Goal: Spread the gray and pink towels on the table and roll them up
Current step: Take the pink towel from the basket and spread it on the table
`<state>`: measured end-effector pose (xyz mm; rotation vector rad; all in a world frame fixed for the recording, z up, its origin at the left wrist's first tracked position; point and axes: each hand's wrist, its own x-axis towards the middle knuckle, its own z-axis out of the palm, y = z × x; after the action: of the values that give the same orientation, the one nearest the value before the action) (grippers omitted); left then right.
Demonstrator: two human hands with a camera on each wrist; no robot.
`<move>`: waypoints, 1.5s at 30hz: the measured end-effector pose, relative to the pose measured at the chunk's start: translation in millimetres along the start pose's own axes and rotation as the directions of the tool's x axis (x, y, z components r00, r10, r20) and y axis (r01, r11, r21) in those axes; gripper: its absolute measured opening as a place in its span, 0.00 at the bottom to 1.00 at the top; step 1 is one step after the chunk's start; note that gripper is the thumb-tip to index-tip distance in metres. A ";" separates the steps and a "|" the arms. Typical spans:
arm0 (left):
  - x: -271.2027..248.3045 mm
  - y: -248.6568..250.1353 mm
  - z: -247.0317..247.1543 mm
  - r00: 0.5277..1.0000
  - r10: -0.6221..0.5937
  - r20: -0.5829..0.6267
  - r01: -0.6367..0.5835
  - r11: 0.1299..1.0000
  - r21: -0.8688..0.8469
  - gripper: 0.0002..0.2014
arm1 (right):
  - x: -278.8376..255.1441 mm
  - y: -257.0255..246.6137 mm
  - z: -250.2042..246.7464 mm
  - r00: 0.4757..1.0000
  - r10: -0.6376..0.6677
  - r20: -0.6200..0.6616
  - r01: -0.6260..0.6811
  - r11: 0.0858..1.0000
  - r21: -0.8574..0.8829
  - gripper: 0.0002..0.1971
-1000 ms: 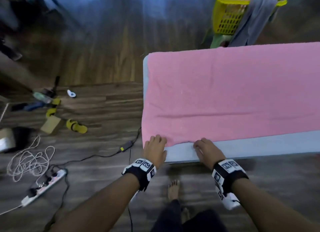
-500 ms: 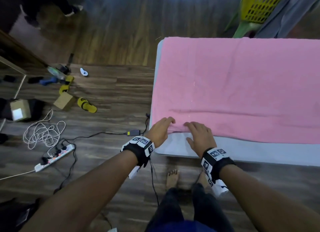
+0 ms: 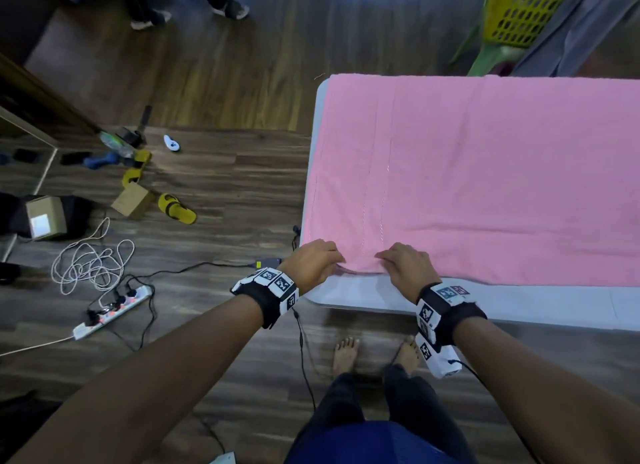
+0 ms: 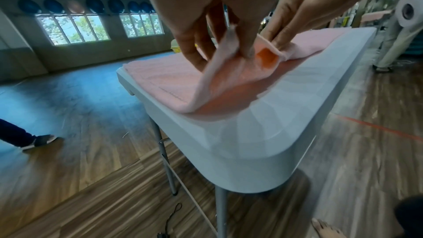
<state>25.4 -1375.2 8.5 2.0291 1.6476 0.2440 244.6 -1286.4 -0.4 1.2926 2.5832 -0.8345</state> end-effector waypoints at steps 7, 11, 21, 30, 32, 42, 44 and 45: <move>-31.3 25.0 17.3 0.984 0.014 -0.175 -0.019 0.999 -0.027 0.18 | -40.9 -35.4 22.1 0.971 -0.205 -0.124 0.201 0.979 -0.047 0.22; -47.7 32.4 30.4 0.991 -0.018 -0.132 0.016 1.000 -0.016 0.16 | -51.1 -39.5 37.5 0.967 -0.212 -0.140 0.201 0.976 -0.088 0.12; -49.4 42.1 32.4 0.986 -0.155 0.055 0.142 0.972 0.188 0.13 | -92.8 43.3 6.7 1.000 0.027 -0.007 -0.028 0.986 -0.167 0.11; 35.6 147.6 62.5 0.962 -0.066 0.266 0.022 0.986 0.165 0.20 | -112.0 71.8 -5.1 0.999 -0.033 0.035 0.038 0.985 -0.168 0.12; 53.7 166.3 65.3 0.950 -0.114 0.290 0.063 0.981 0.181 0.12 | -108.9 80.1 -8.6 0.994 -0.071 0.078 0.086 0.973 -0.213 0.13; 62.7 193.5 72.9 0.862 -0.405 0.306 0.246 0.861 0.445 0.08 | -155.3 214.6 -48.4 0.986 0.009 0.169 0.060 0.915 -0.399 0.13; 70.7 209.8 82.4 0.843 -0.467 0.267 0.275 0.801 0.532 0.11 | -165.2 232.5 -53.7 0.987 -0.006 0.163 0.067 0.925 -0.374 0.13; 77.5 220.8 89.6 0.862 -0.443 0.248 0.265 0.809 0.524 0.15 | -167.8 237.4 -55.6 0.985 -0.016 0.173 0.077 0.934 -0.349 0.13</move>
<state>274.5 -1355.2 26.7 1.8642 1.9275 -0.7007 539.4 -1260.3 6.5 1.0143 2.4884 -0.4299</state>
